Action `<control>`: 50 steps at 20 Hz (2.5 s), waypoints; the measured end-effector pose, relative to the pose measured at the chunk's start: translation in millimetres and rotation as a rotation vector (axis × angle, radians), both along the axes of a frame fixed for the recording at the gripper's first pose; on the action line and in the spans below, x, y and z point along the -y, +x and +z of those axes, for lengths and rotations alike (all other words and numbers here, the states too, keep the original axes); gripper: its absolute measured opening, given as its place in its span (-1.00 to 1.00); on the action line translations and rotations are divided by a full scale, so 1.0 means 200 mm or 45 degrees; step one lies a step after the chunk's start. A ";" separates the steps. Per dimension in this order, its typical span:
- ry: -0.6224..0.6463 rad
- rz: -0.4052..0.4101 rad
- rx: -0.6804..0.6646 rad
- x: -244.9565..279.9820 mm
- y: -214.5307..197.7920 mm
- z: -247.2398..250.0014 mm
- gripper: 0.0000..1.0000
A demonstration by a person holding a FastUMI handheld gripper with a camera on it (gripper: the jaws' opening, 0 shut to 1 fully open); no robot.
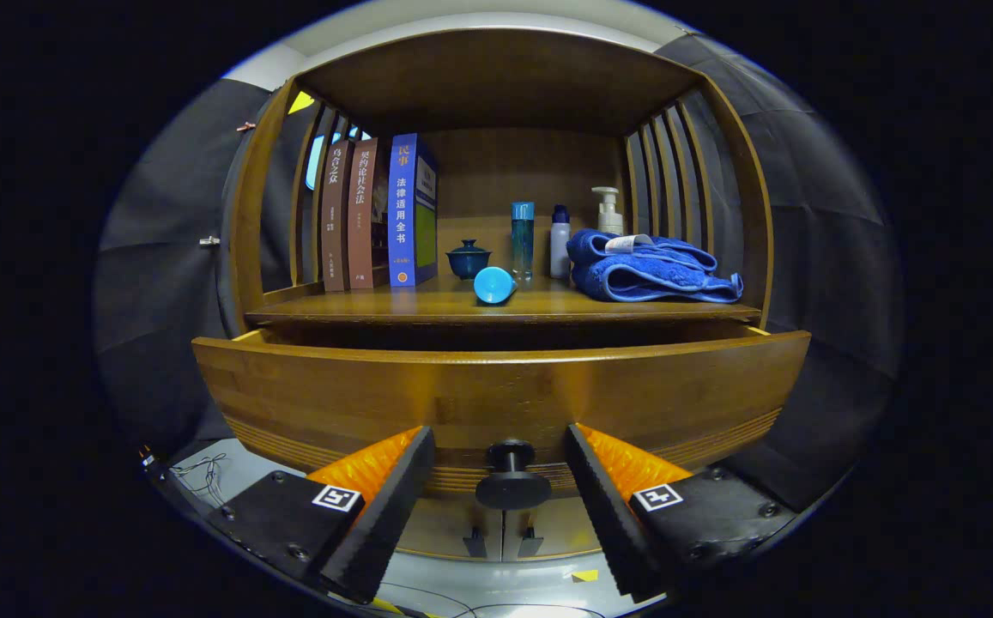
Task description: Pull open the drawer, take out the items inside it, and place them on the countertop above the cabinet.
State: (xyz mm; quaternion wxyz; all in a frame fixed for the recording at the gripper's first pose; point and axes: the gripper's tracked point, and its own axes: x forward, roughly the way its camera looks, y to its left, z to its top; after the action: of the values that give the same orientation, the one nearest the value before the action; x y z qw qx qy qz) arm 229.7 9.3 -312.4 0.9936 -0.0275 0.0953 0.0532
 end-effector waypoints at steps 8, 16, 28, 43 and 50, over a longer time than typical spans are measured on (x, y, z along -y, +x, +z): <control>-0.013 0.000 -0.017 -0.02 0.17 -0.01 0.99; 0.022 -0.010 -0.011 -0.02 0.26 -0.02 0.98; 0.078 -0.055 0.072 0.11 0.00 0.46 0.99; -0.046 0.037 0.272 0.09 -0.58 1.15 0.98; -0.030 0.045 0.311 0.07 -0.75 1.31 0.98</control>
State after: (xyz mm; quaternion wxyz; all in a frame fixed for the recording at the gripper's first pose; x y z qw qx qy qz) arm 78.7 -4.3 -49.7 0.9964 -0.0471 -0.0264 0.0659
